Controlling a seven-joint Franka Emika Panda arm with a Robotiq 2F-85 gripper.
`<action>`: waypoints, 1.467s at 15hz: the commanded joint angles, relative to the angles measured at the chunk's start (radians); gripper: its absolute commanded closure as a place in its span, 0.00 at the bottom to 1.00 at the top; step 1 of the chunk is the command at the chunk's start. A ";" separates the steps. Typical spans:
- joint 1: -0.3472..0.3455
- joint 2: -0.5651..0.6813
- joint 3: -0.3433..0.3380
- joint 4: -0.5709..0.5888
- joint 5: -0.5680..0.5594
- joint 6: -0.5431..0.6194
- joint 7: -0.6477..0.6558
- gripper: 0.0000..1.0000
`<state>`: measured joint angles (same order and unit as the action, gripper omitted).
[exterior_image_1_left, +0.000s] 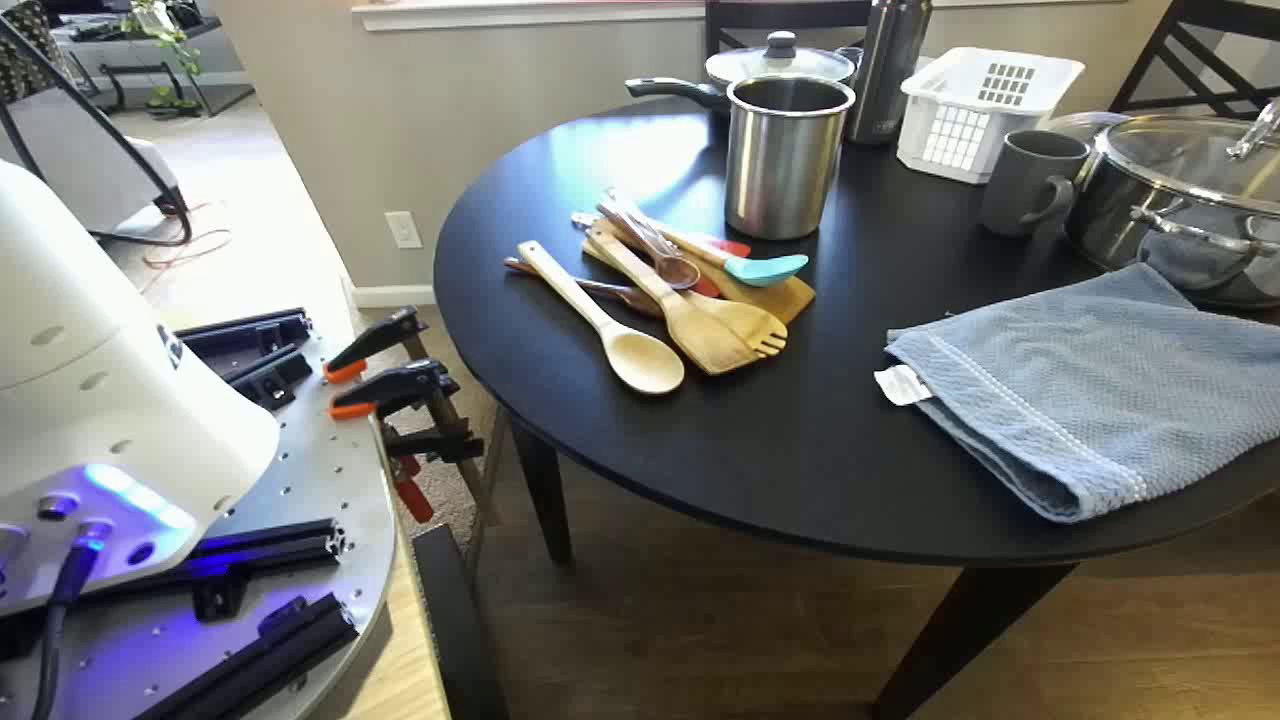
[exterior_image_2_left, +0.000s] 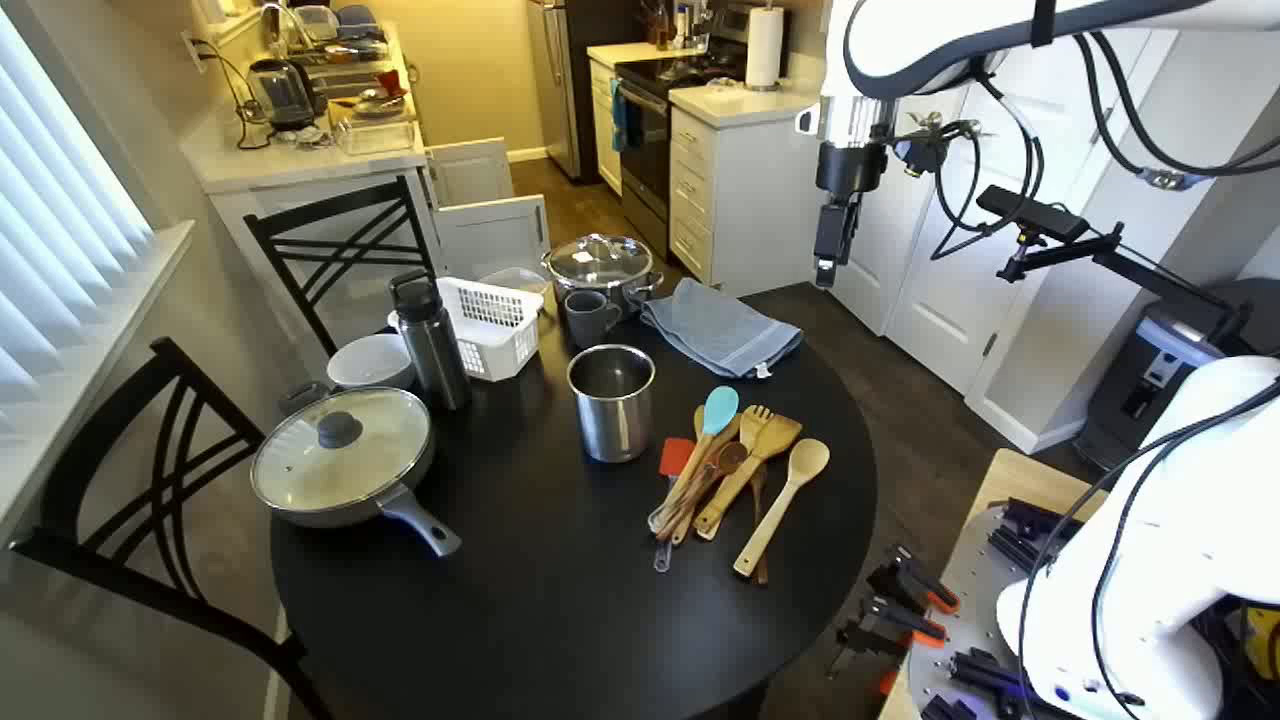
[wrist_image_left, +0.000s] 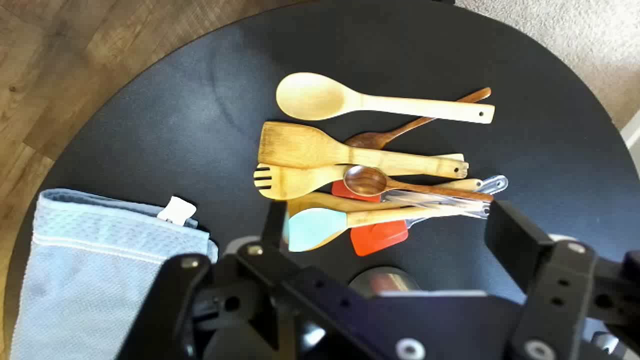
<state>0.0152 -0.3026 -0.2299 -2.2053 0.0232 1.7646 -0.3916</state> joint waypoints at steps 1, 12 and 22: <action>-0.029 0.002 0.026 0.002 0.007 -0.002 -0.007 0.00; 0.002 -0.068 0.157 -0.259 0.224 0.221 0.380 0.00; -0.034 -0.043 0.338 -0.576 0.243 0.757 0.892 0.00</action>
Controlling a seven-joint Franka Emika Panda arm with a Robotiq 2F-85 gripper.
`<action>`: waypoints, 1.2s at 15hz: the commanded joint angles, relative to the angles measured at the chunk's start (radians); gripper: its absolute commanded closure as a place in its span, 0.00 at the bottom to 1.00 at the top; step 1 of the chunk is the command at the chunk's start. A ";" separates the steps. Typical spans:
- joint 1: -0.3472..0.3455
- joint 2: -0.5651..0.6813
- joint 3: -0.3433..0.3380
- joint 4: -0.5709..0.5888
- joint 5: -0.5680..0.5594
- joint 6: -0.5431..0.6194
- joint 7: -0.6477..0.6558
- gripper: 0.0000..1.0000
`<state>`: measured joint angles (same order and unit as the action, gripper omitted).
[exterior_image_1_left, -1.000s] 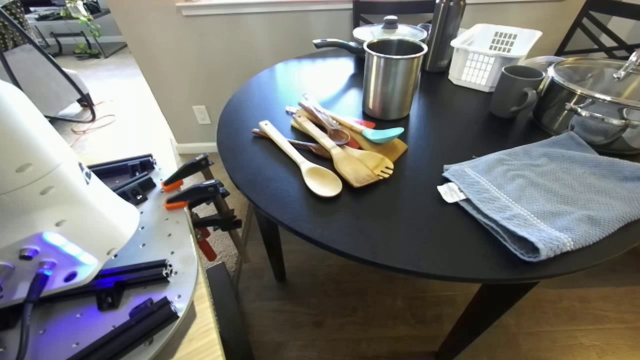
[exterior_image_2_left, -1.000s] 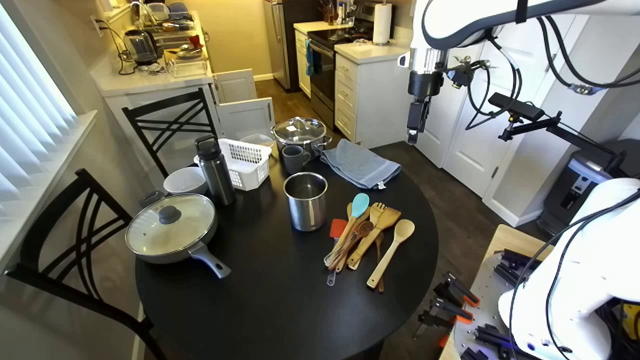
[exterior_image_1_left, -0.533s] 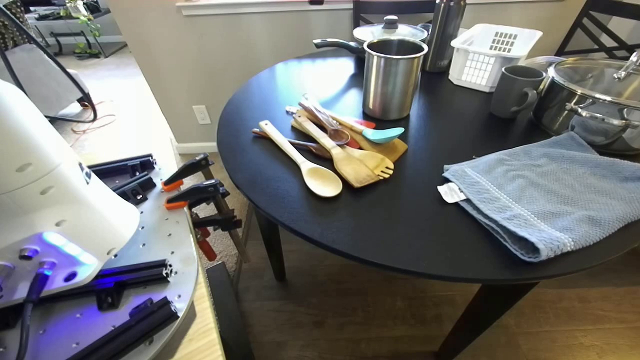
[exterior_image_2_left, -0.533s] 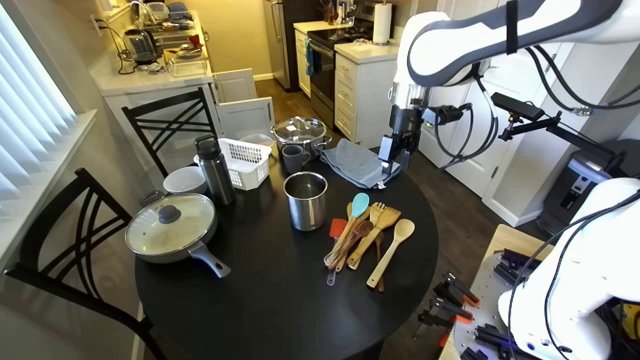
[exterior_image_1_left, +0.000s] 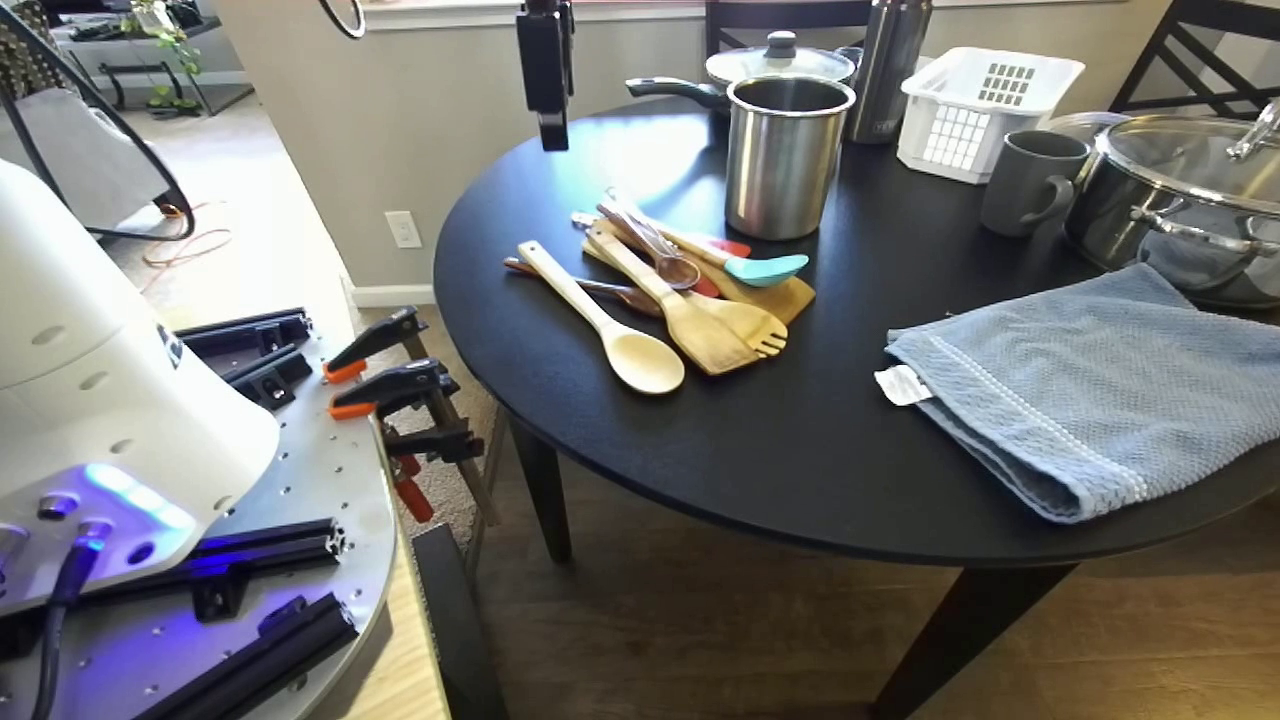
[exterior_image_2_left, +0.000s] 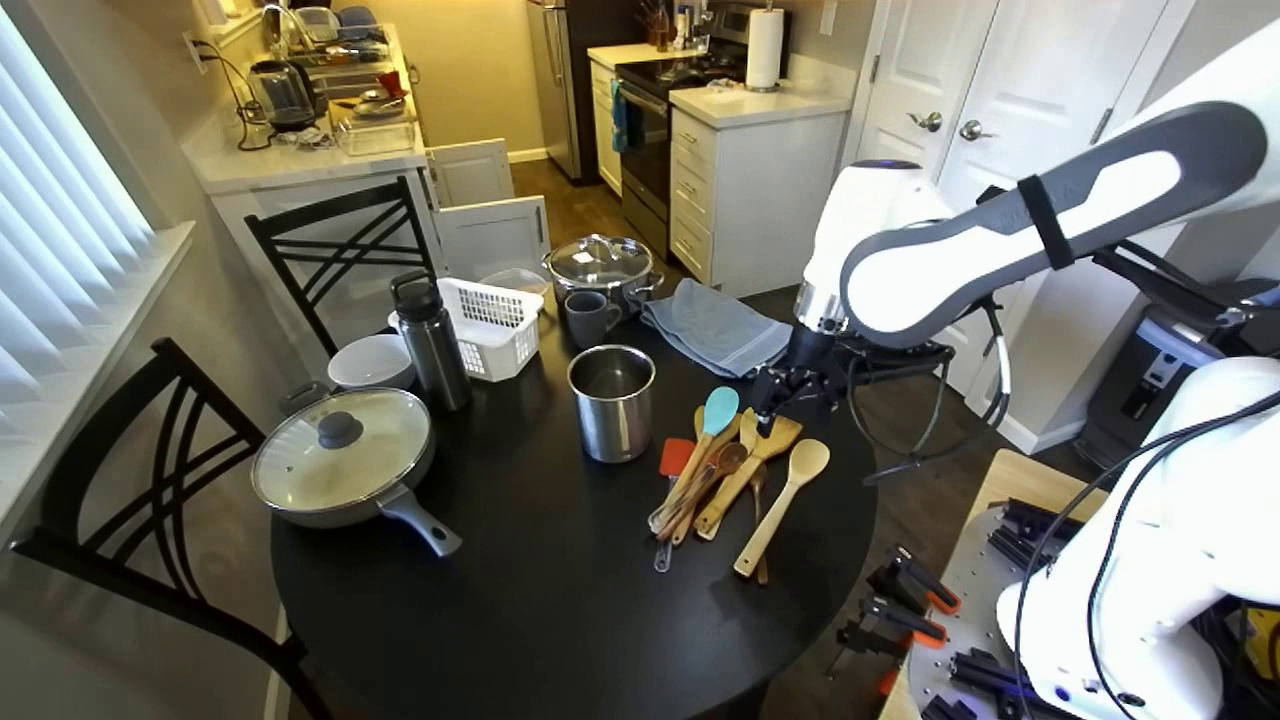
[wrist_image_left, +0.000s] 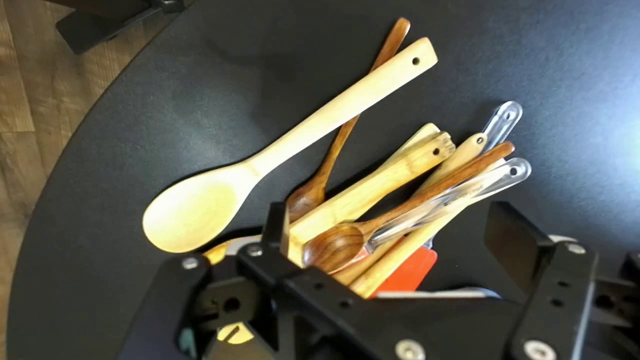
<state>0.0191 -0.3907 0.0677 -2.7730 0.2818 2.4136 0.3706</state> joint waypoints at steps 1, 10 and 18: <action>-0.050 0.061 0.050 -0.020 -0.021 0.151 0.176 0.00; -0.029 0.046 0.031 -0.012 -0.008 0.115 0.149 0.00; -0.073 0.300 0.194 -0.012 -0.053 0.423 0.712 0.00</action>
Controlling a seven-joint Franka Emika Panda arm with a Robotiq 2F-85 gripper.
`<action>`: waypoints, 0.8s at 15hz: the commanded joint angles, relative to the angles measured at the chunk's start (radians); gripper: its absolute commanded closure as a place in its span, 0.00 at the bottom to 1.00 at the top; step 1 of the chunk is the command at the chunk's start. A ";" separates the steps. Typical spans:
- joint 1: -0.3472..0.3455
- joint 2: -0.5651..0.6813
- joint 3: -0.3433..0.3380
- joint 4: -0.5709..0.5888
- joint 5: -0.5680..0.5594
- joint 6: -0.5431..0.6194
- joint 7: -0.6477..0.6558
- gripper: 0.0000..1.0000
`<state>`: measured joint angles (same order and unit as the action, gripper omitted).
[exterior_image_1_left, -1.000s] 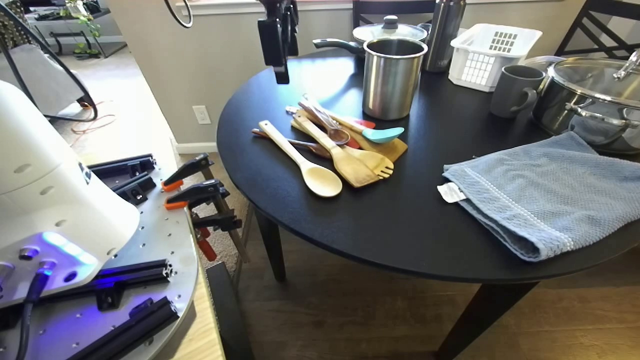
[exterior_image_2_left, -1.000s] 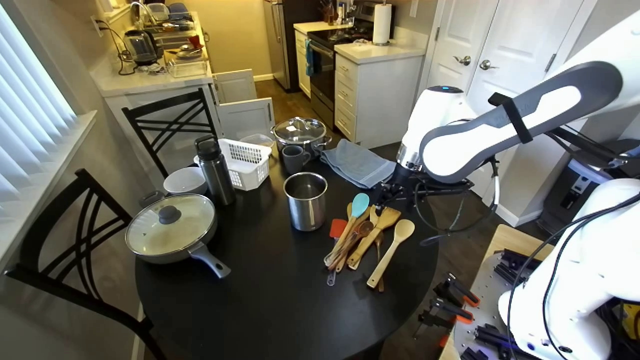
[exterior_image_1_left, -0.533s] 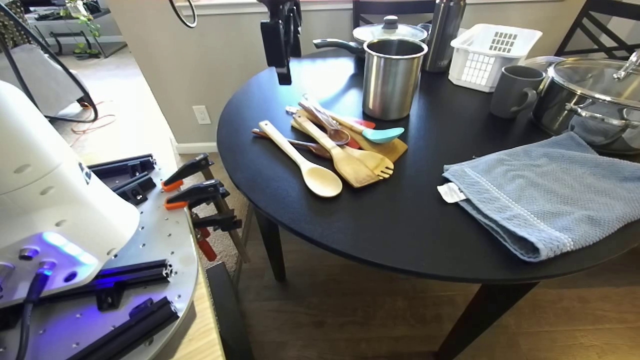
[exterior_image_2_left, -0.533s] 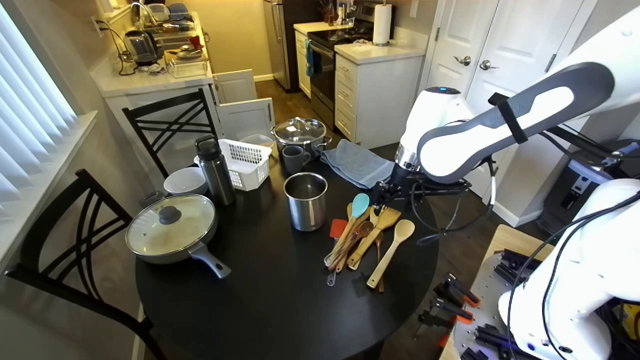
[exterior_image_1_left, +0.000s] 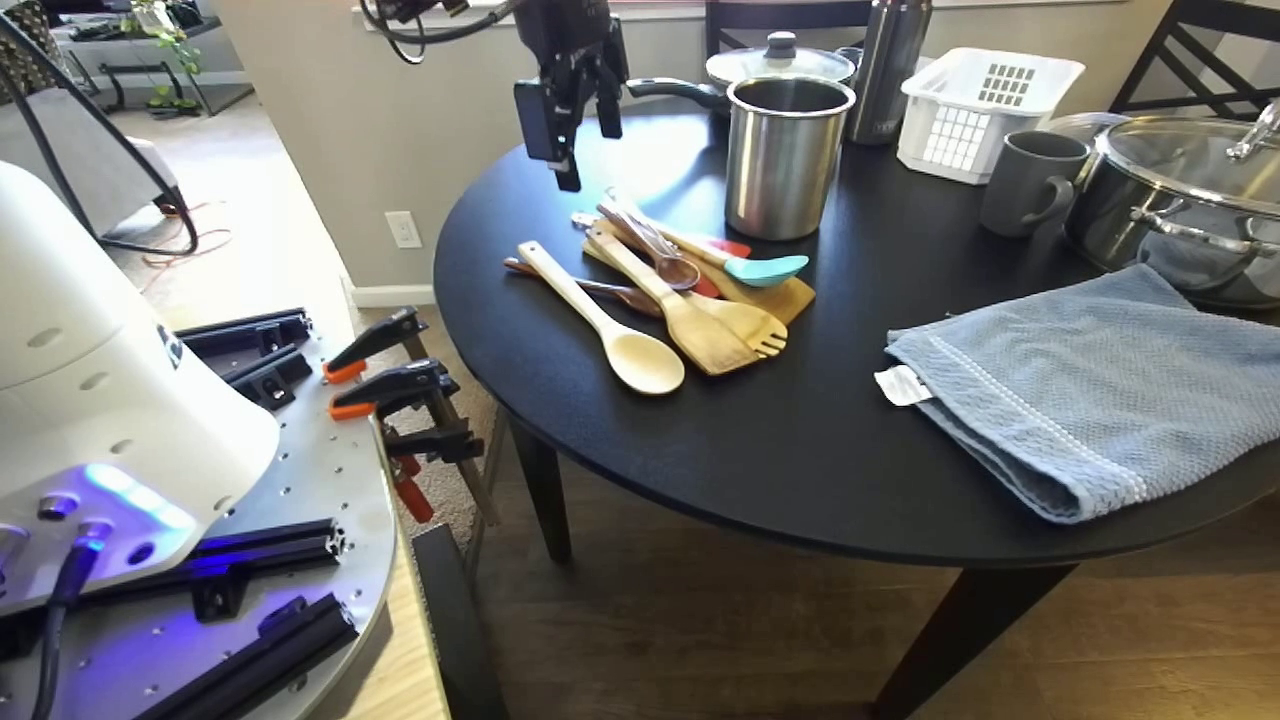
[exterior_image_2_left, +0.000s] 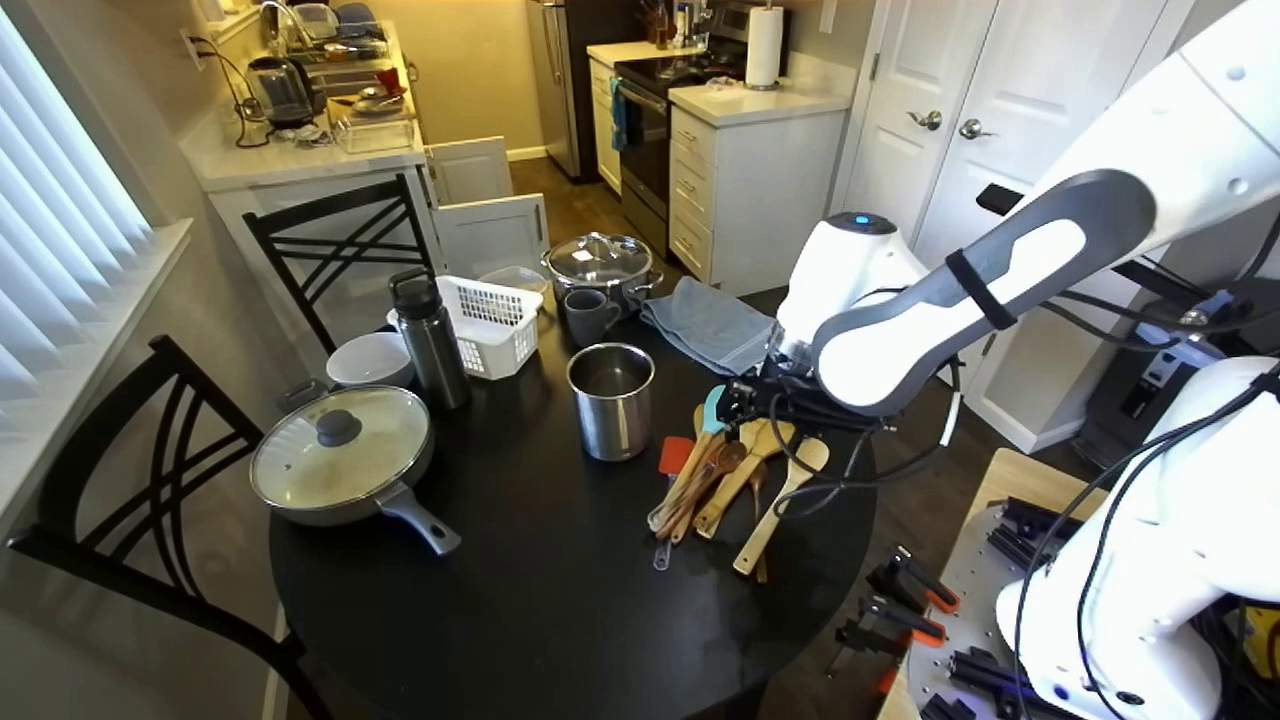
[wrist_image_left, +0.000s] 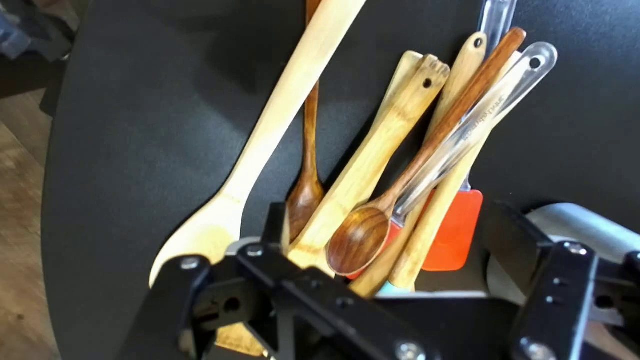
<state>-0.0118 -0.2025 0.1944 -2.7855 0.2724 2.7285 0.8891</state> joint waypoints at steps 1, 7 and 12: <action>-0.073 0.140 0.091 0.000 -0.081 0.123 0.267 0.00; -0.070 0.167 0.025 0.002 -0.382 0.033 0.681 0.00; 0.006 0.252 -0.036 0.002 -0.517 0.077 0.866 0.00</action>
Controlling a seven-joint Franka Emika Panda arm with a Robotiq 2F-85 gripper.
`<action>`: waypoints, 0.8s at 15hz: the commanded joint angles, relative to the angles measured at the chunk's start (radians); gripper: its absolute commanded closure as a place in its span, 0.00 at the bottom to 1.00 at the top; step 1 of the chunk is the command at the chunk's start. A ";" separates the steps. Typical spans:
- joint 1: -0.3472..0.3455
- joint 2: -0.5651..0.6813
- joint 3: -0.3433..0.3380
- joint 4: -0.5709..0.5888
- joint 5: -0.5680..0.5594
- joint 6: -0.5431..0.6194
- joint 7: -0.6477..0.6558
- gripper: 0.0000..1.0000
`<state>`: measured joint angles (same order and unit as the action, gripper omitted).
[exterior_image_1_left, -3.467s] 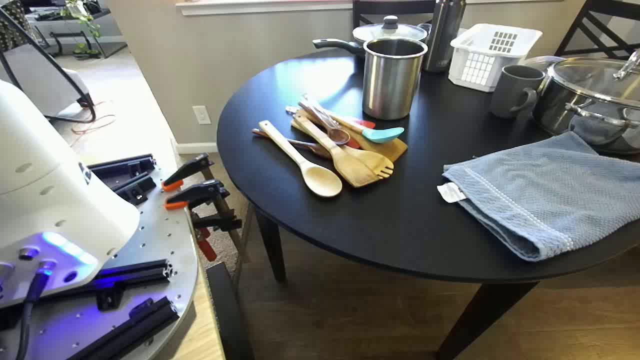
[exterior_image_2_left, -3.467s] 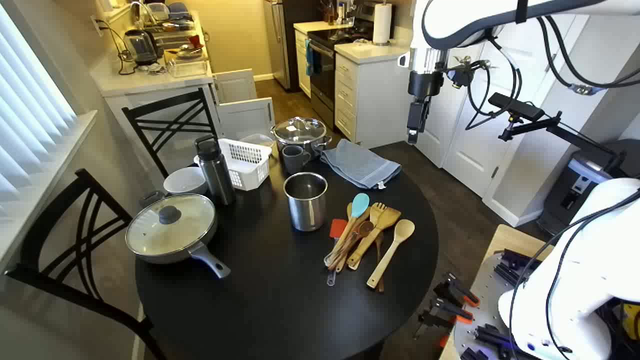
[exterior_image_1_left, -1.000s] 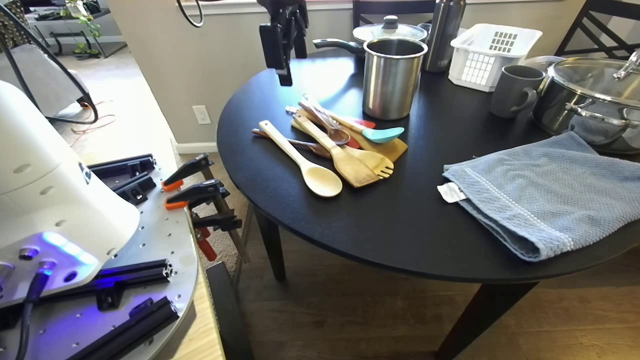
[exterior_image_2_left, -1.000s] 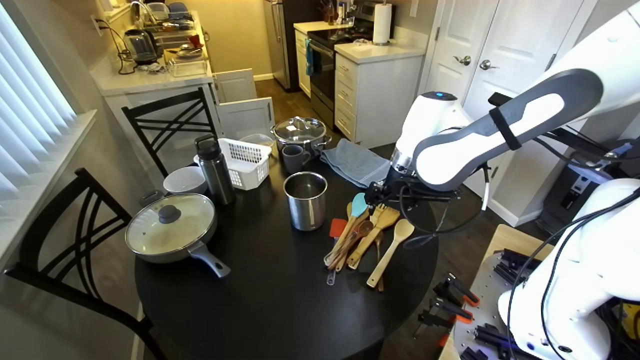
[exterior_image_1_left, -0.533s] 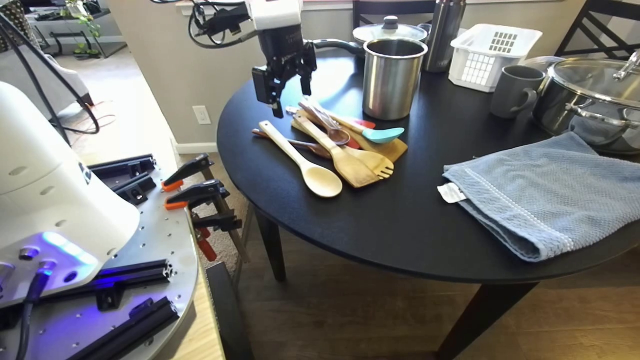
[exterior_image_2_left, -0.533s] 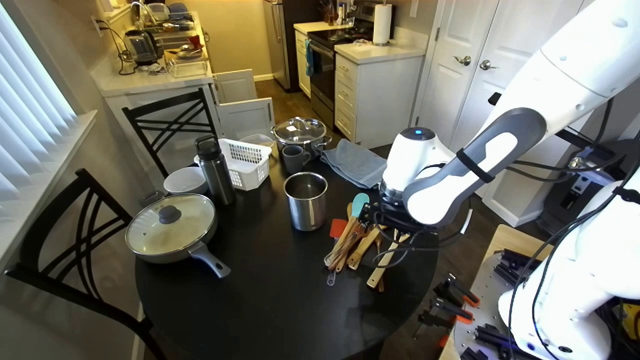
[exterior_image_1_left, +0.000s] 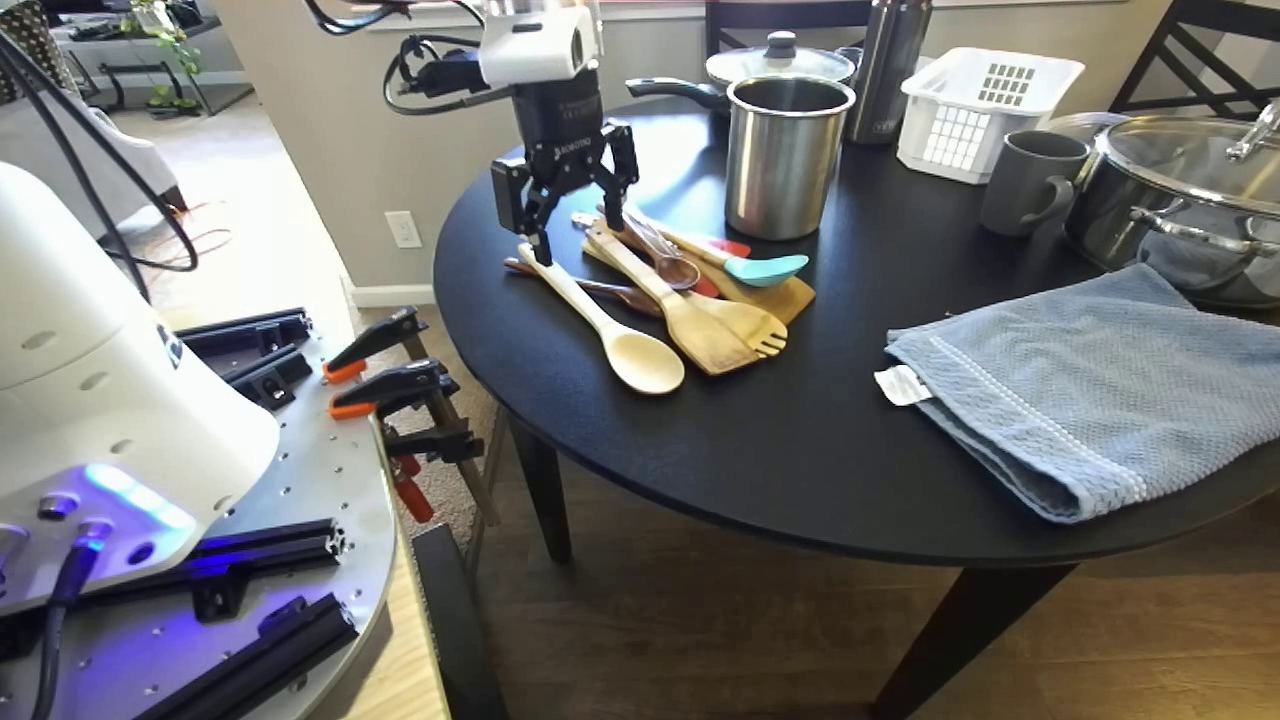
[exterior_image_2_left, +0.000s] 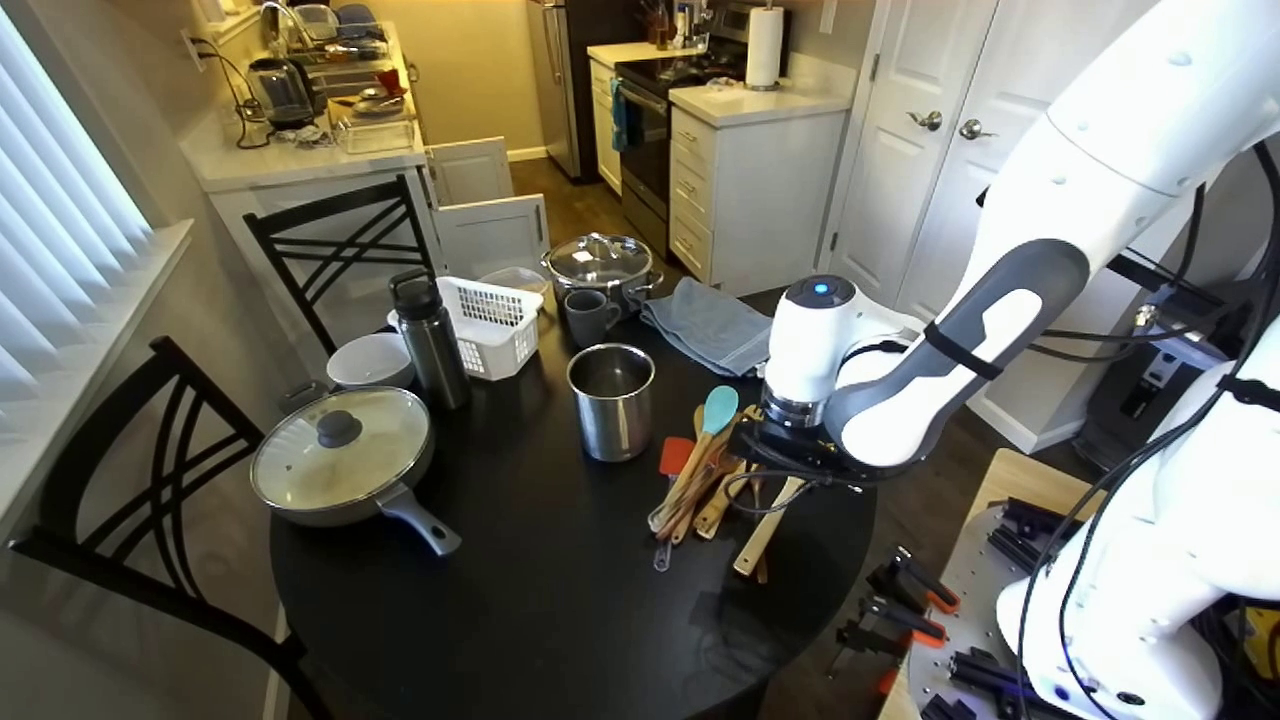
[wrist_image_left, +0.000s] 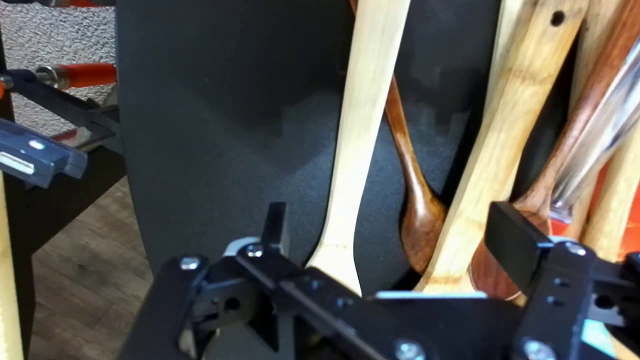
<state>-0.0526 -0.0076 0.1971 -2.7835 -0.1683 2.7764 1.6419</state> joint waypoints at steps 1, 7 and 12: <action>0.063 0.073 -0.054 0.000 -0.104 0.032 0.149 0.00; 0.065 0.175 -0.094 0.001 -0.297 0.078 0.351 0.00; 0.080 0.232 -0.192 0.005 -0.527 0.172 0.523 0.00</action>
<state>0.0067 0.1903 0.0650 -2.7787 -0.5786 2.8824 2.0581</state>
